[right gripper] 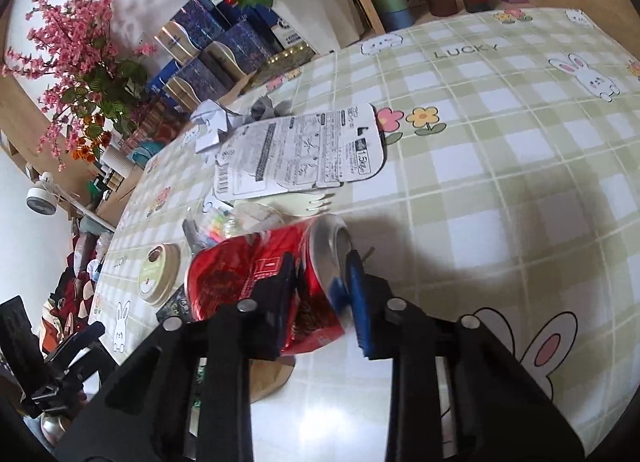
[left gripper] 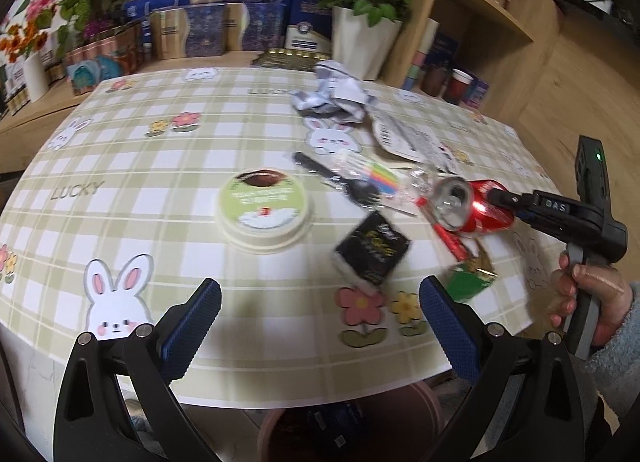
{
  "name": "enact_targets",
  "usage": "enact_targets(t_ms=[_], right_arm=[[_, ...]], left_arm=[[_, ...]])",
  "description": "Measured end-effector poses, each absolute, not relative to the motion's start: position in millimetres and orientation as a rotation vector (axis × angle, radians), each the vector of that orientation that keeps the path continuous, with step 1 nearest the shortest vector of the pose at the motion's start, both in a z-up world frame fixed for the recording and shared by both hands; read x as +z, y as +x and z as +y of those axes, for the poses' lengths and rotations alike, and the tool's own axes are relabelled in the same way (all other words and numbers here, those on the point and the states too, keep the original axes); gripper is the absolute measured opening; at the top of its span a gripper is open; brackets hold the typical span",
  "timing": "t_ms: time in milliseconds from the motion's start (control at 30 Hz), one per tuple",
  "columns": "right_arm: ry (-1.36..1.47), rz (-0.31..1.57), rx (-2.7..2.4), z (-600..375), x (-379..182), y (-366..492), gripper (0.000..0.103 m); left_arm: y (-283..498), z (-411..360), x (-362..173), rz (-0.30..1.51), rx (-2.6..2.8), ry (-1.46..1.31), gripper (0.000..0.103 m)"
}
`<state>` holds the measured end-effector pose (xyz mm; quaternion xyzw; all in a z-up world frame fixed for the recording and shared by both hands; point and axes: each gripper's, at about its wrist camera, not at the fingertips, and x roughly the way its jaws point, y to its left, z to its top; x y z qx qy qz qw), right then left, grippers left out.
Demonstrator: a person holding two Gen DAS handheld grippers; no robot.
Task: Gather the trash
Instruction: 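Lift the red can with the right gripper while the left gripper grasps the green-gold wrapper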
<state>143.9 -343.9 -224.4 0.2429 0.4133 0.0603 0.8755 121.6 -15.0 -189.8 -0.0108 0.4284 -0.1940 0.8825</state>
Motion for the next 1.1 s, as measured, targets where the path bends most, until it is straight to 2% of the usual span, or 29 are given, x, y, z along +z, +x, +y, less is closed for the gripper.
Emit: enact_targets(t_ms=[367, 533, 800, 867, 900, 933, 1000, 1100], right_arm=[[0.482, 0.790, 0.080, -347.1, -202.8, 121.8, 0.027], [0.506, 0.780, 0.060, -356.3, -200.3, 111.9, 0.027], [0.535, 0.767, 0.023, -366.2, -198.6, 104.4, 0.027], [0.537, 0.765, 0.022, -366.6, -197.5, 103.0, 0.027], [0.537, 0.763, 0.022, -366.6, -196.7, 102.5, 0.027], [0.537, 0.762, 0.023, -366.6, -196.1, 101.9, 0.027], [0.537, 0.760, 0.024, -366.8, -195.1, 100.2, 0.027], [0.538, 0.753, 0.024, -366.7, -193.4, 96.9, 0.027]], left_arm=[[107.1, -86.5, -197.7, 0.903, -0.634, 0.039, 0.097], [113.3, -114.2, -210.9, 0.919, -0.700, 0.093, 0.087], [115.1, -153.8, -227.3, 0.900, -0.792, 0.268, 0.083], [117.8, -158.9, -233.8, 0.912, -0.798, 0.290, 0.076], [119.9, -159.6, -236.0, 0.920, -0.798, 0.292, 0.066], [122.3, -159.4, -238.8, 0.932, -0.793, 0.293, 0.049], [125.5, -156.6, -241.2, 0.953, -0.785, 0.280, 0.035], [124.0, -147.8, -237.9, 0.946, -0.805, 0.250, 0.031]])
